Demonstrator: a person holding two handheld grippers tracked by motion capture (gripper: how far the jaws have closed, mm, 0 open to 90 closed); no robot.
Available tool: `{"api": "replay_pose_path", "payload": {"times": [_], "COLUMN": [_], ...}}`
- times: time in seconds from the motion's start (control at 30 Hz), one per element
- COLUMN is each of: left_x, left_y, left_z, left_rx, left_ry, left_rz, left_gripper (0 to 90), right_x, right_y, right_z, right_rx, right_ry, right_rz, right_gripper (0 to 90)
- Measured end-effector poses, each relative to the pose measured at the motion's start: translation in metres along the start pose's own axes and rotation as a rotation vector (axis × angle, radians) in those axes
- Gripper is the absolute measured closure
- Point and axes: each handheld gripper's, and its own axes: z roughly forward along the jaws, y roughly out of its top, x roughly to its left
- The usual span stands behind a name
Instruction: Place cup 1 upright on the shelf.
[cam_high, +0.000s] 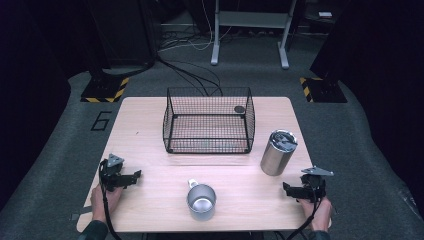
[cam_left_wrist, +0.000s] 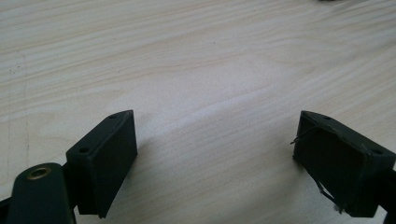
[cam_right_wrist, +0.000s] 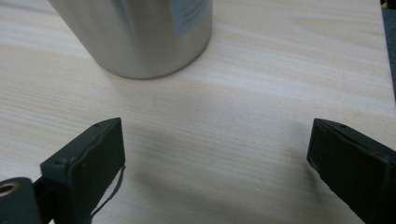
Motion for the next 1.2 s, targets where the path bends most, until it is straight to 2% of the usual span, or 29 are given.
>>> {"api": "replay_pose_path", "payload": {"times": [0.17,0.2,0.4,0.6,0.67,0.73,0.83,1.0,1.2], "left_x": [-0.001,-0.001,-0.001,-0.001,-0.001,-0.002,-0.001,-0.002,-0.002], "left_y": [0.001,0.001,0.001,0.002,0.002,0.001,0.002,0.001,0.001], "left_z": [0.001,0.002,0.002,0.002,0.001,0.002,0.001,0.002,0.002], "left_rx": [-0.003,-0.004,-0.005,-0.001,0.007,-0.003,0.007,-0.004,-0.003], "left_ry": [-0.001,-0.002,-0.004,-0.005,-0.008,-0.005,-0.008,-0.005,-0.003], "left_rz": [-0.001,0.002,0.006,0.007,0.009,0.004,0.009,0.006,0.008], "left_gripper": [13.4,13.4,13.5,13.5,13.5,13.5,13.5,13.5,13.5], "right_x": [0.004,0.007,0.014,0.019,0.020,0.021,0.022,0.029,0.031], "right_y": [0.008,0.013,0.027,0.043,0.045,0.053,0.061,0.076,0.087], "right_z": [-0.008,-0.012,-0.021,-0.030,-0.032,-0.038,-0.040,-0.041,-0.039], "right_rx": [-0.026,-0.036,-0.079,-0.116,-0.129,-0.161,-0.173,-0.207,-0.235], "right_ry": [0.022,0.046,0.079,0.091,0.099,0.128,0.129,0.113,0.101], "right_rz": [-0.016,-0.024,-0.042,-0.067,-0.063,-0.056,-0.067,-0.095,-0.094], "right_gripper": [4.4,4.4,1.5,0.0,0.0,0.0,0.0,0.0,0.0]}}
